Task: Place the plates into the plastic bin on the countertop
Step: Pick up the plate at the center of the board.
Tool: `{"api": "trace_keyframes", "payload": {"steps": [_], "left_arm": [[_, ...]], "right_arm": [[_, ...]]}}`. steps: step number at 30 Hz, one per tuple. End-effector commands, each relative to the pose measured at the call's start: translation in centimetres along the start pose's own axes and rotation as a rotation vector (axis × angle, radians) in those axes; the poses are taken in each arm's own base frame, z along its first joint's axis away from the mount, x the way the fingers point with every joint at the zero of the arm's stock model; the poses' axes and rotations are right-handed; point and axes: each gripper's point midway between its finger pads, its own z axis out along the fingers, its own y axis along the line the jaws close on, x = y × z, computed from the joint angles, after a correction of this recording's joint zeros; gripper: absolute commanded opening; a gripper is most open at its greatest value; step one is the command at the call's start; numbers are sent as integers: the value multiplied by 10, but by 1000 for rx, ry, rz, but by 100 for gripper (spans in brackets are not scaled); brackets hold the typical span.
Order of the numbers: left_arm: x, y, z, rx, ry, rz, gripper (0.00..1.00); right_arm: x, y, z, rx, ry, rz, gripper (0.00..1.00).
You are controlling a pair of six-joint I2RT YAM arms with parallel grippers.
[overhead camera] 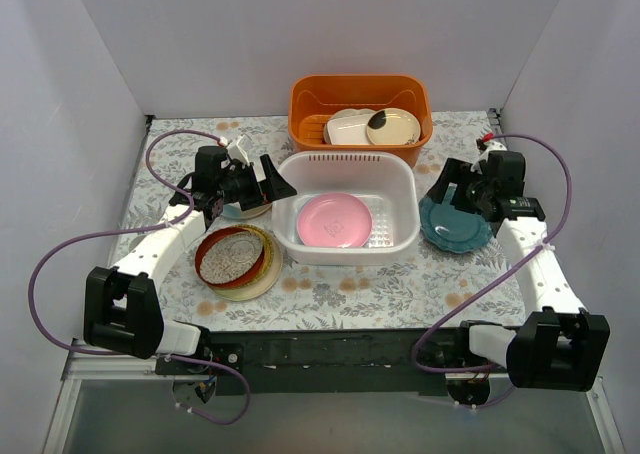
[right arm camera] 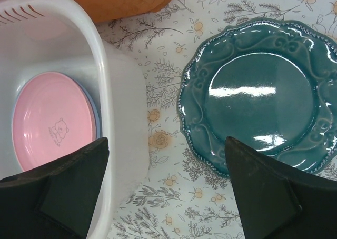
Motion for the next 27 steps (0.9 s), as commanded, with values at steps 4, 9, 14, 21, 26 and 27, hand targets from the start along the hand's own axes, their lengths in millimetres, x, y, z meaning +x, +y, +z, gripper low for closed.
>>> {"api": "trace_keyframes", "payload": {"steps": [4, 9, 14, 21, 26, 27], "left_arm": [[-4, -13, -8, 46, -23, 22, 98], [-3, -13, -8, 48, -21, 19, 98], [-3, -13, -7, 54, -18, 15, 98], [-1, -15, -7, 71, -10, 11, 98], [1, -18, -6, 85, 1, 11, 98], [0, -18, -7, 85, -3, 12, 98]], "right_arm": [[-3, -11, -5, -46, -48, 28, 98], [17, -30, -3, -94, -51, 113, 98], [34, -56, 1, -87, -46, 234, 98], [41, -86, -8, -18, -98, 327, 98], [37, -100, -20, 48, -167, 344, 98], [37, -101, -20, 51, -174, 343, 98]]}}
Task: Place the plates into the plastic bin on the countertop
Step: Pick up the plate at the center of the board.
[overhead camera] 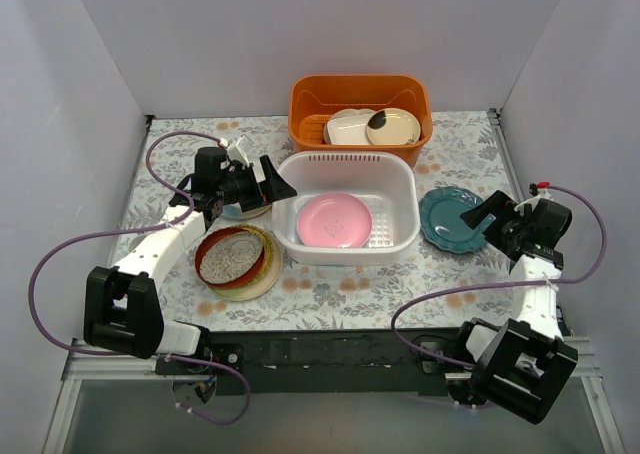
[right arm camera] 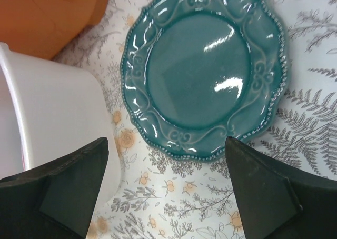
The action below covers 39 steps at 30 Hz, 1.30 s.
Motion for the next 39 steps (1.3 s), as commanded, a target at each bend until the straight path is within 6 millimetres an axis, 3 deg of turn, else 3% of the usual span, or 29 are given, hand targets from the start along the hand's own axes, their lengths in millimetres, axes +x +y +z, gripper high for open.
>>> {"api": "trace_keyframes", "payload": {"steps": [1, 18, 31, 39], "left_arm": [[-4, -16, -8, 63, -11, 23, 98], [-3, -17, -7, 70, -8, 22, 98], [-5, -17, -8, 64, -18, 25, 98], [-5, -16, -8, 59, -18, 23, 98]], "right_arm": [[-15, -2, -7, 2, -94, 0, 98], [11, -28, 5, -148, -25, 273, 96], [28, -57, 12, -112, 26, 415, 94], [37, -61, 22, -143, 46, 459, 91]]}}
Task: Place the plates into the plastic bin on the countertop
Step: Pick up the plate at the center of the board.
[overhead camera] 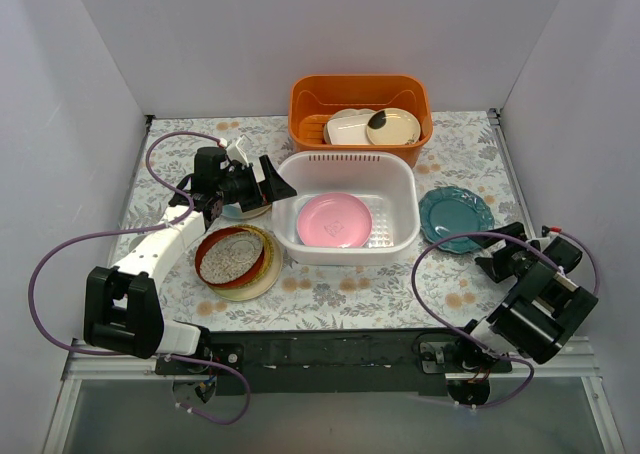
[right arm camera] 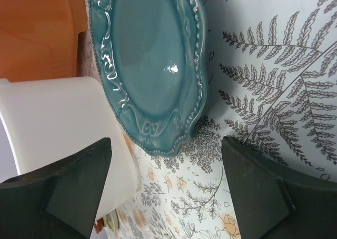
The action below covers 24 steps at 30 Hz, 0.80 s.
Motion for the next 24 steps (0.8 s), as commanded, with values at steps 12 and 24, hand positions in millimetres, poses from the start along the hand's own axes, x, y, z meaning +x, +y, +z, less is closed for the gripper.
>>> {"api": "trace_keyframes", "payload": {"steps": [12, 24], "left_arm": [[-2, -14, -4, 58, -6, 25, 98], [-3, -12, -4, 48, -10, 32, 98]], "right_arm": [[-4, -11, 8, -2, -30, 26, 91], [-12, -15, 14, -12, -97, 76, 85]]}}
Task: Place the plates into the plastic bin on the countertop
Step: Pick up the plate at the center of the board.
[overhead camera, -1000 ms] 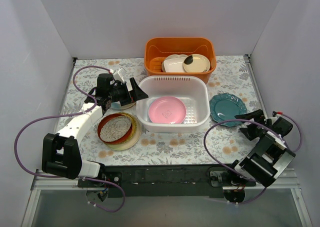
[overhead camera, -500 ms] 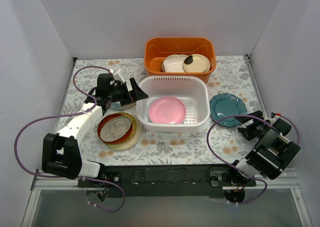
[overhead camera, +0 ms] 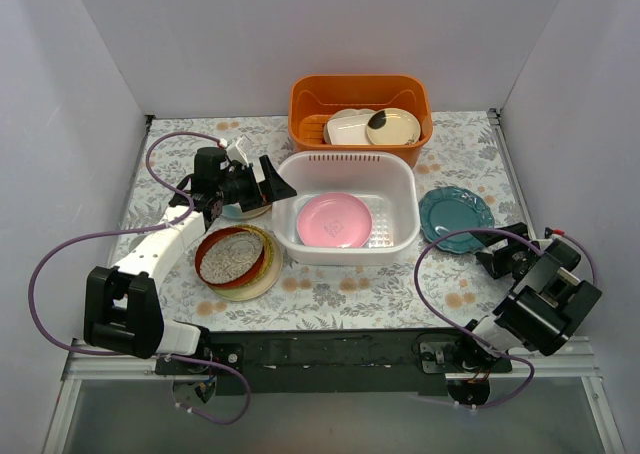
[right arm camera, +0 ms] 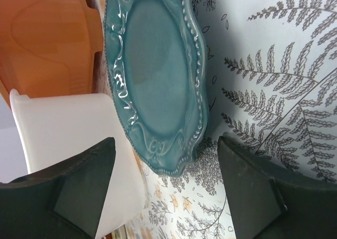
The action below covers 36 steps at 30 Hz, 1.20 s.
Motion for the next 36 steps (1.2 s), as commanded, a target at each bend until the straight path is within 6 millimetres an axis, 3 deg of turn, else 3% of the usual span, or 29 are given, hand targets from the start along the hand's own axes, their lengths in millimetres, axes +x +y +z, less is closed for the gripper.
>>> {"api": "trace_keyframes", "payload": {"steps": [1, 19, 34, 36], "left_arm": [[-4, -12, -5, 46, -9, 30, 98], [-4, -12, 0, 54, -5, 26, 98], [-5, -14, -2, 60, -8, 30, 98], [-6, -14, -3, 57, -12, 32, 98]], "right_arm": [[-1, -17, 5, 46, -38, 41, 85], [-2, -26, 21, 130, -53, 11, 79], [0, -28, 38, 150, -12, 42, 62], [-1, -27, 40, 152, -14, 37, 54]]}}
